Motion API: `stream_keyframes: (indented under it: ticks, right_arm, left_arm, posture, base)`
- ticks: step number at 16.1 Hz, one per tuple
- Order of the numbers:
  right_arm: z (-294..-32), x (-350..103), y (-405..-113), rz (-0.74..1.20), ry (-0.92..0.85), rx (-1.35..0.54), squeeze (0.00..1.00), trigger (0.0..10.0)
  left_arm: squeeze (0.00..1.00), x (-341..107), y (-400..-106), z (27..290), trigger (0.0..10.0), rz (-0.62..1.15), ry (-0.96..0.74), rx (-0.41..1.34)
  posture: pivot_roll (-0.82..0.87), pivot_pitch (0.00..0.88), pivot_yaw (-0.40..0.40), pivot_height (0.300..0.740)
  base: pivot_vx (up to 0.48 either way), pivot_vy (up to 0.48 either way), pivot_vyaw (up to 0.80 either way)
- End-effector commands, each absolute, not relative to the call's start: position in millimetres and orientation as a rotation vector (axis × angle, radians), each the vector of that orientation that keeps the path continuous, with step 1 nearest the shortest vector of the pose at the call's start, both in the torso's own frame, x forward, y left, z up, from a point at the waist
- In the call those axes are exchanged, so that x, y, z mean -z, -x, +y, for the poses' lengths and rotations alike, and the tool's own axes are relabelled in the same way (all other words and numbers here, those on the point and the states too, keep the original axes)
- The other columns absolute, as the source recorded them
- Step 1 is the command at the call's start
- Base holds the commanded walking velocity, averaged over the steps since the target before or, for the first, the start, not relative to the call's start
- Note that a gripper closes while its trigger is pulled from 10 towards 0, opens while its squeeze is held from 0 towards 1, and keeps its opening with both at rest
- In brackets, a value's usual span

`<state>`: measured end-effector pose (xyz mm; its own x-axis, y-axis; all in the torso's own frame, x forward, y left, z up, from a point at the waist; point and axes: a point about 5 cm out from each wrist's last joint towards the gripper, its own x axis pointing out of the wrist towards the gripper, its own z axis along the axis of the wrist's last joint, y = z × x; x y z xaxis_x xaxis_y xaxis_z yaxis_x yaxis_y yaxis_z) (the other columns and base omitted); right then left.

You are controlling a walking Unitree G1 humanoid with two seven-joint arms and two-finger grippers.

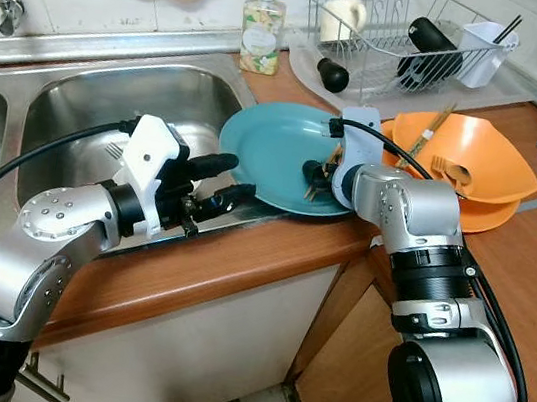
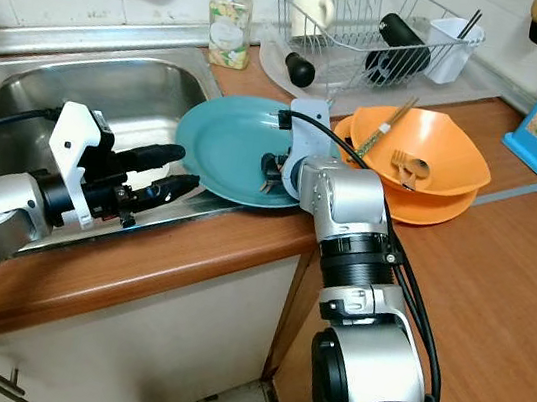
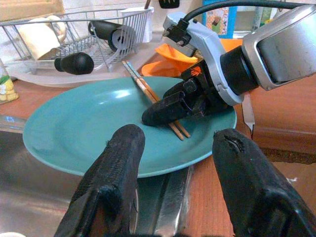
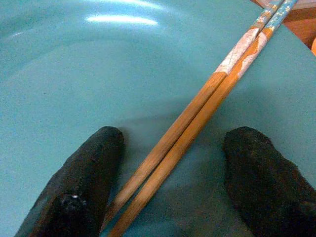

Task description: Kitchen organization

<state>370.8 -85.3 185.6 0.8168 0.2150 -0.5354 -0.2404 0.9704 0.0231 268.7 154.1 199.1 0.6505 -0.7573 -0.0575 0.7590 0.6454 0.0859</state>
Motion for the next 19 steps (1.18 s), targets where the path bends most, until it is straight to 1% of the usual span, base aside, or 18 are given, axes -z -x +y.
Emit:
stream_keyframes:
  ticks: [1,14,19]
  right_arm:
    - [-82.0,-191.5,-372.9,0.554,0.056,-0.252,0.00,0.0]
    - [-87.1,-185.7,-371.7,0.550,0.066,-0.245,0.00,0.0]
    - [-95.2,-196.3,-370.2,0.481,0.050,-0.223,0.00,0.0]
  left_arm:
    - [0.00,-203.2,-266.2,152.5,10.0,0.010,-0.124,0.884]
    - [0.00,-203.0,-267.3,153.9,10.0,0.009,-0.135,0.873]
    - [0.00,-203.5,-268.0,157.3,10.0,-0.003,-0.131,0.840]
  posture:
    - [-0.09,0.000,0.028,0.740]
    - [-0.09,0.000,0.033,0.740]
    - [-0.09,0.000,0.032,0.740]
  base:
    - [0.000,0.000,0.00]
    - [0.000,0.000,0.00]
    - [0.000,0.000,0.00]
